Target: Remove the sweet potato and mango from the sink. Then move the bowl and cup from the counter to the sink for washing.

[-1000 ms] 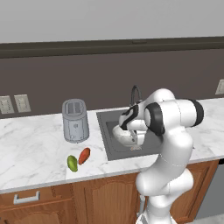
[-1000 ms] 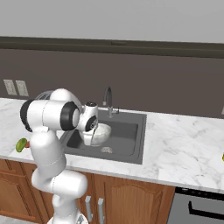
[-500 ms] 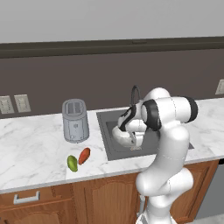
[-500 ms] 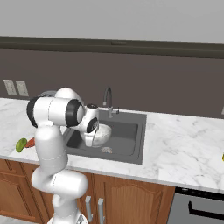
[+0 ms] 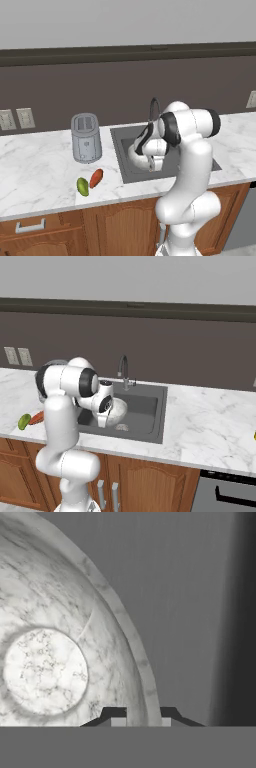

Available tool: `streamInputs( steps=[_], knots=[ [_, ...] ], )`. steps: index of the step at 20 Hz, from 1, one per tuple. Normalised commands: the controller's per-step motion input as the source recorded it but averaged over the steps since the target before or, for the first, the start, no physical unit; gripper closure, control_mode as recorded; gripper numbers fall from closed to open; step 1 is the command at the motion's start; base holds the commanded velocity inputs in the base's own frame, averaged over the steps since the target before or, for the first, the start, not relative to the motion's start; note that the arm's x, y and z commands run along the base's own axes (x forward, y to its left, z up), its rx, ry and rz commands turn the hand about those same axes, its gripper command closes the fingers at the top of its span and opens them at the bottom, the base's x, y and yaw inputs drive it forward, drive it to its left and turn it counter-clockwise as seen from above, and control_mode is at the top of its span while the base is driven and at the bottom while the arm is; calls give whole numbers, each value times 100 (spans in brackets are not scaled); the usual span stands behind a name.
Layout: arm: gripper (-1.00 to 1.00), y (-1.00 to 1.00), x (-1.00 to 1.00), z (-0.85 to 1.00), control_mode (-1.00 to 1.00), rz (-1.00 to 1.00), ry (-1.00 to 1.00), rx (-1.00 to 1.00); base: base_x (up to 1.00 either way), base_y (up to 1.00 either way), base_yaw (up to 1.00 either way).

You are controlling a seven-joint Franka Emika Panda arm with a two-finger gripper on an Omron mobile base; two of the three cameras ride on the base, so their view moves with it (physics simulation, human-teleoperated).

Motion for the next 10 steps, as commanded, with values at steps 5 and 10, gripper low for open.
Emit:
streamInputs(
  steps=[5,10],
  knots=[
    [100,0,17,-12,-100,0,0,0,0,0,0],
    [100,0,18,-9,-100,0,0,0,0,0,0]
  ],
)
